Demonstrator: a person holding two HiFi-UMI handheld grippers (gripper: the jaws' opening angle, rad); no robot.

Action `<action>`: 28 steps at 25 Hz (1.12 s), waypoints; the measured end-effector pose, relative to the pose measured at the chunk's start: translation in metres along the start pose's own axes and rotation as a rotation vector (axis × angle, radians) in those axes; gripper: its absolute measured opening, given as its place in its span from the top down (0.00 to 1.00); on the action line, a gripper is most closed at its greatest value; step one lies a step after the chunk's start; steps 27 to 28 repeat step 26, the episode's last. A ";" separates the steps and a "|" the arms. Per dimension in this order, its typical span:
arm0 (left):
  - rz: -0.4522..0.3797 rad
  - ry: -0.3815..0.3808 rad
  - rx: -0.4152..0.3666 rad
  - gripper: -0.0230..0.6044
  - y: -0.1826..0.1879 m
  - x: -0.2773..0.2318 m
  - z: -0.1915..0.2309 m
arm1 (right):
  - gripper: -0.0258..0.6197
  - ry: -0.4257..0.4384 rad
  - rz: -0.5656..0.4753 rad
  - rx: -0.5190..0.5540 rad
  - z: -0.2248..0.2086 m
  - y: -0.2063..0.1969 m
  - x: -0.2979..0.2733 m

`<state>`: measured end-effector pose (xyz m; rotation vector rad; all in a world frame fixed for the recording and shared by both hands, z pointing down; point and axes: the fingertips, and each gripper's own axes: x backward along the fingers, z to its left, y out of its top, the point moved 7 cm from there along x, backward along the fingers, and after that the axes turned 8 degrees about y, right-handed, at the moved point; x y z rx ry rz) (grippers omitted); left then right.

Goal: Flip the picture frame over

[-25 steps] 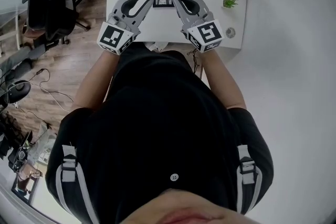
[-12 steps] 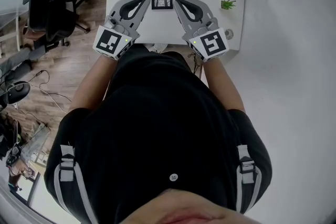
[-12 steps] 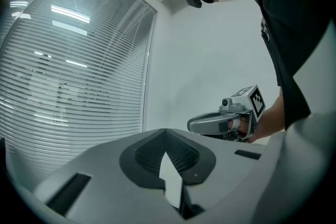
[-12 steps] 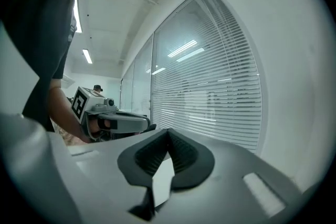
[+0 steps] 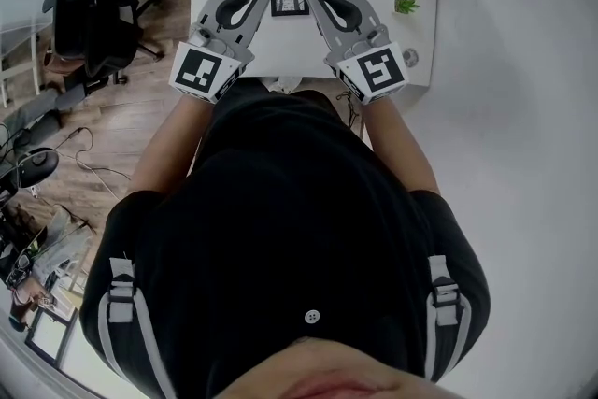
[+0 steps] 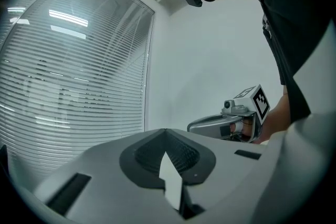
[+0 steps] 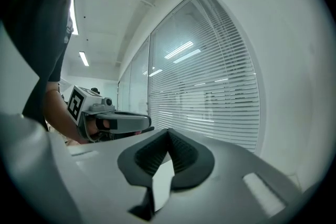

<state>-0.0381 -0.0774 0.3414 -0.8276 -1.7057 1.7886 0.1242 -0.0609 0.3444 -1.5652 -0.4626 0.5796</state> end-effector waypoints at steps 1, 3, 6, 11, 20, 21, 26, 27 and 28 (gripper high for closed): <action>0.000 0.001 -0.002 0.95 0.000 -0.001 0.000 | 0.95 -0.002 -0.003 0.001 -0.001 0.001 0.000; 0.008 0.008 -0.003 0.95 0.002 -0.001 0.001 | 0.95 -0.006 -0.009 0.003 -0.001 0.003 0.000; 0.000 0.003 -0.001 0.95 0.002 -0.001 0.001 | 0.95 -0.013 -0.019 -0.007 -0.003 0.005 0.001; -0.006 -0.009 -0.001 0.95 0.000 -0.002 0.003 | 0.95 -0.020 -0.016 -0.010 -0.005 0.006 0.000; -0.005 0.002 0.013 0.95 -0.006 0.000 0.011 | 0.95 -0.029 -0.014 -0.016 -0.003 0.003 -0.008; 0.003 0.007 0.013 0.95 -0.006 0.001 0.012 | 0.95 -0.029 -0.016 -0.015 -0.003 0.004 -0.009; 0.012 0.011 0.017 0.95 -0.010 0.000 0.016 | 0.95 -0.031 -0.020 -0.023 -0.004 0.004 -0.013; 0.012 0.011 0.017 0.95 -0.010 0.000 0.016 | 0.95 -0.031 -0.020 -0.023 -0.004 0.004 -0.013; 0.012 0.011 0.017 0.95 -0.010 0.000 0.016 | 0.95 -0.031 -0.020 -0.023 -0.004 0.004 -0.013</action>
